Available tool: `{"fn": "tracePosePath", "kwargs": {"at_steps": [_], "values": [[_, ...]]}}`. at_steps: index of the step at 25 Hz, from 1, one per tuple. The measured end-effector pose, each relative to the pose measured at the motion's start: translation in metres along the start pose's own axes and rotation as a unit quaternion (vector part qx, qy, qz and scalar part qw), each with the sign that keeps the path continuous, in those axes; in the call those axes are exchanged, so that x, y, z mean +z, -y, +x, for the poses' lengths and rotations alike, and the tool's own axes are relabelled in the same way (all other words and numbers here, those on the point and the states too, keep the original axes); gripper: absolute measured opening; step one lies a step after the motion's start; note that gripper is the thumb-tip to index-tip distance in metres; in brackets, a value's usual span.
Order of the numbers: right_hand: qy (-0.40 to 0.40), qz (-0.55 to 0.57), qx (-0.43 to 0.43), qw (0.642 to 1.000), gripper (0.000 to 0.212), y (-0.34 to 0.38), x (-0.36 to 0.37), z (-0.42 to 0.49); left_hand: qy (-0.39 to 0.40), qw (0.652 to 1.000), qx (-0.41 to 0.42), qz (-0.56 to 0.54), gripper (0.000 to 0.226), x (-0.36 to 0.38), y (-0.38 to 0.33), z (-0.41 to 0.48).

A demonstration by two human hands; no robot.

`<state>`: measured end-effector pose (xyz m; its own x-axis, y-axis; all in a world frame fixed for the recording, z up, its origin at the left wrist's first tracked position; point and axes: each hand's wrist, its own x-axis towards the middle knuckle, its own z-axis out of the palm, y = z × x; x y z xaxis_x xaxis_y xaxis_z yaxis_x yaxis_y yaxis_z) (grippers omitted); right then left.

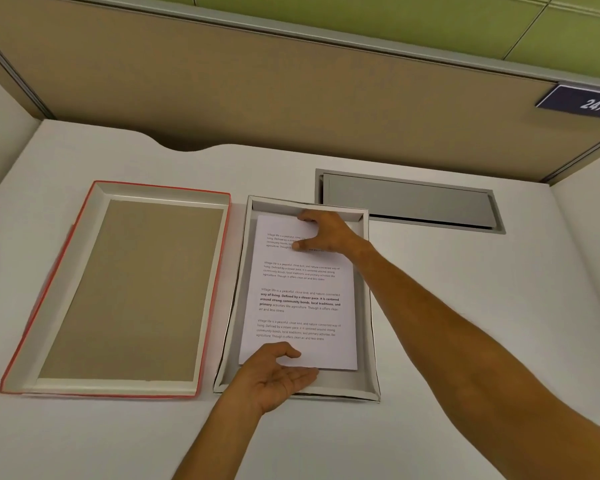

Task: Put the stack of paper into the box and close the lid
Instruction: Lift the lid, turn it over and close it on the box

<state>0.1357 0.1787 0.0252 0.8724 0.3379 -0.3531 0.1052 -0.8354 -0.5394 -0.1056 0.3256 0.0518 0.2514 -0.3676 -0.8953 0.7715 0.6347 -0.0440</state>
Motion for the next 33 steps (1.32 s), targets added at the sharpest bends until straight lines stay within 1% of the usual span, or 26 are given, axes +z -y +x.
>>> {"fn": "tracePosePath", "kwargs": {"at_steps": [4,6,7,8,9,10,11,12,13,14,15,16,17,18,20,22,24,25,27,28,30,31,33], "values": [[0.029,-0.030,-0.017,0.999,0.081,0.005,-0.009,-0.004,0.021,0.999,0.010,0.031,0.039,0.001,0.000,-0.012],[0.022,-0.025,-0.021,0.999,0.082,0.013,-0.017,-0.007,0.039,0.996,0.024,0.082,0.048,0.000,-0.009,-0.029],[0.006,-0.010,-0.023,1.000,0.082,0.019,-0.021,-0.010,0.048,0.990,0.061,0.118,0.055,-0.003,-0.020,-0.040],[-0.015,0.014,-0.028,0.999,0.081,0.028,-0.024,-0.014,0.051,0.978,0.126,0.158,0.062,-0.005,-0.035,-0.053],[-0.039,0.047,-0.034,0.998,0.080,0.038,-0.025,-0.018,0.036,0.954,0.217,0.205,0.066,-0.010,-0.053,-0.064],[-0.062,0.086,-0.040,0.993,0.079,0.050,-0.023,-0.024,-0.007,0.911,0.322,0.259,0.068,-0.015,-0.073,-0.075],[-0.085,0.133,-0.044,0.986,0.079,0.063,-0.018,-0.031,-0.073,0.850,0.418,0.312,0.069,-0.020,-0.093,-0.084],[-0.104,0.186,-0.043,0.976,0.078,0.076,-0.010,-0.038,-0.162,0.779,0.491,0.355,0.069,-0.028,-0.113,-0.091],[-0.121,0.236,-0.036,0.963,0.077,0.090,0.001,-0.045,-0.245,0.709,0.541,0.381,0.068,-0.039,-0.134,-0.095],[-0.133,0.281,-0.019,0.950,0.076,0.102,0.014,-0.050,-0.303,0.654,0.574,0.389,0.067,-0.052,-0.153,-0.094],[-0.141,0.317,0.005,0.938,0.074,0.114,0.028,-0.055,-0.338,0.617,0.595,0.390,0.068,-0.066,-0.171,-0.092],[-0.145,0.347,0.031,0.926,0.073,0.126,0.042,-0.060,-0.366,0.588,0.603,0.396,0.070,-0.081,-0.186,-0.088],[-0.143,0.371,0.057,0.916,0.072,0.136,0.056,-0.064,-0.392,0.565,0.600,0.408,0.071,-0.097,-0.200,-0.086],[-0.138,0.387,0.080,0.908,0.071,0.144,0.069,-0.066,-0.414,0.549,0.592,0.420,0.072,-0.111,-0.211,-0.084],[-0.130,0.394,0.122,0.902,0.069,0.158,0.091,-0.071,-0.441,0.532,0.568,0.447,0.075,-0.137,-0.227,-0.083],[-0.134,0.360,0.155,0.910,0.060,0.168,0.110,-0.073,-0.456,0.518,0.544,0.477,0.075,-0.158,-0.235,-0.082],[-0.143,0.322,0.172,0.920,0.034,0.174,0.125,-0.073,-0.467,0.515,0.524,0.492,0.070,-0.172,-0.237,-0.079],[-0.144,0.306,0.175,0.925,0.033,0.177,0.130,-0.074,-0.473,0.515,0.517,0.494,0.066,-0.179,-0.237,-0.077],[-0.122,0.269,0.166,0.941,0.054,0.181,0.138,-0.074,-0.485,0.507,0.509,0.499,0.056,-0.190,-0.235,-0.073],[-0.105,0.244,0.157,0.951,0.056,0.182,0.140,-0.075,-0.489,0.505,0.504,0.501,0.047,-0.193,-0.236,-0.073],[-0.072,0.203,0.154,0.964,0.054,0.182,0.146,-0.076,-0.493,0.512,0.488,0.506,0.031,-0.199,-0.239,-0.074],[-0.069,0.186,0.154,0.968,0.051,0.181,0.149,-0.077,-0.491,0.518,0.481,0.509,0.026,-0.201,-0.241,-0.076],[-0.073,0.168,0.148,0.972,0.041,0.177,0.153,-0.078,-0.485,0.524,0.476,0.514,0.024,-0.203,-0.245,-0.081]]}}
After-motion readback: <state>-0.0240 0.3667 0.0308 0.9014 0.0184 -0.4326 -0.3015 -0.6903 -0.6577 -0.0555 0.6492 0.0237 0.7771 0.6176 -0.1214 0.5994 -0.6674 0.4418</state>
